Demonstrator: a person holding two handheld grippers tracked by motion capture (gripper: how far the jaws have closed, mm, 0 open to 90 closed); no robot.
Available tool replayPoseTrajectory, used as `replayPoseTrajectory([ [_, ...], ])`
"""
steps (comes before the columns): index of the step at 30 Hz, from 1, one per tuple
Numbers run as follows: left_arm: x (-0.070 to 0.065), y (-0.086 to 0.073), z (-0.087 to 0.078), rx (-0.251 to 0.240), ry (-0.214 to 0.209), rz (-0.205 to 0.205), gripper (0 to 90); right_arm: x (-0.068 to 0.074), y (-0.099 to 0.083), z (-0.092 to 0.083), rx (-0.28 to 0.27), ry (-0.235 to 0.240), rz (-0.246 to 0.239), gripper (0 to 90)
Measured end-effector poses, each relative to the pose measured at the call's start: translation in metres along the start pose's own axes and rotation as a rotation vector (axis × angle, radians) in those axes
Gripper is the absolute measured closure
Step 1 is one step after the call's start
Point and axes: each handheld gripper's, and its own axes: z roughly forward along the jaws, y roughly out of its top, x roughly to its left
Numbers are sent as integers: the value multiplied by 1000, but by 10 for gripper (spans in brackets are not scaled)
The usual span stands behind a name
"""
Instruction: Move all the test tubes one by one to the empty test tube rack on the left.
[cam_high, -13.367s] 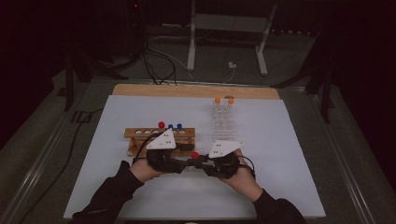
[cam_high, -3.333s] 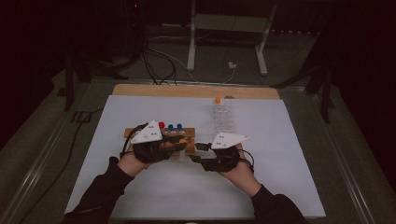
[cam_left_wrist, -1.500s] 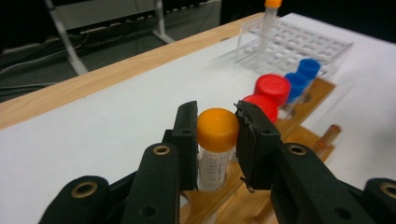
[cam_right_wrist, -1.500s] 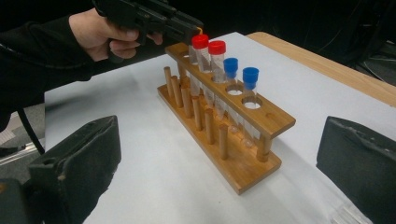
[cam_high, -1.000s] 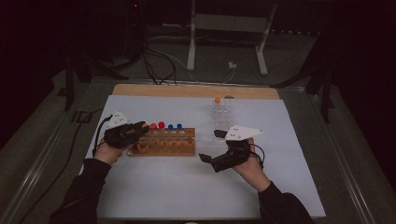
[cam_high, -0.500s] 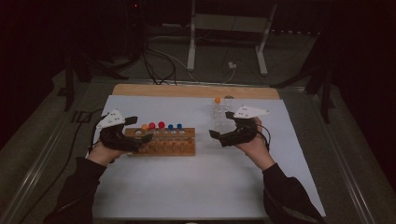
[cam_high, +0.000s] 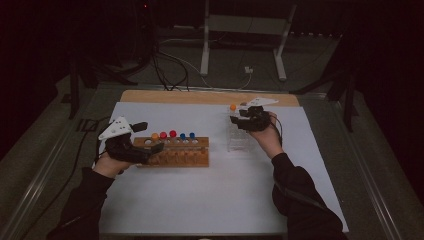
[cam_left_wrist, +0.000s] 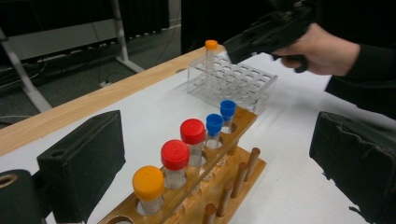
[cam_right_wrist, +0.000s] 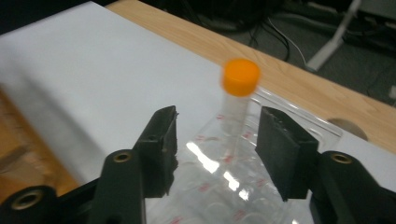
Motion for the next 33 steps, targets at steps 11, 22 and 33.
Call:
replayPoseTrajectory([
  [11,0,1,0,-3,8,-2,42,-11,2,28,44,-18,23,681],
  [22,-1,1,1,6,-10,1,42,-7,12,19,8,-44,-1,754],
  [33,-4,3,2,12,-32,-1,42,1,33,-22,-79,-57,-44,754],
])
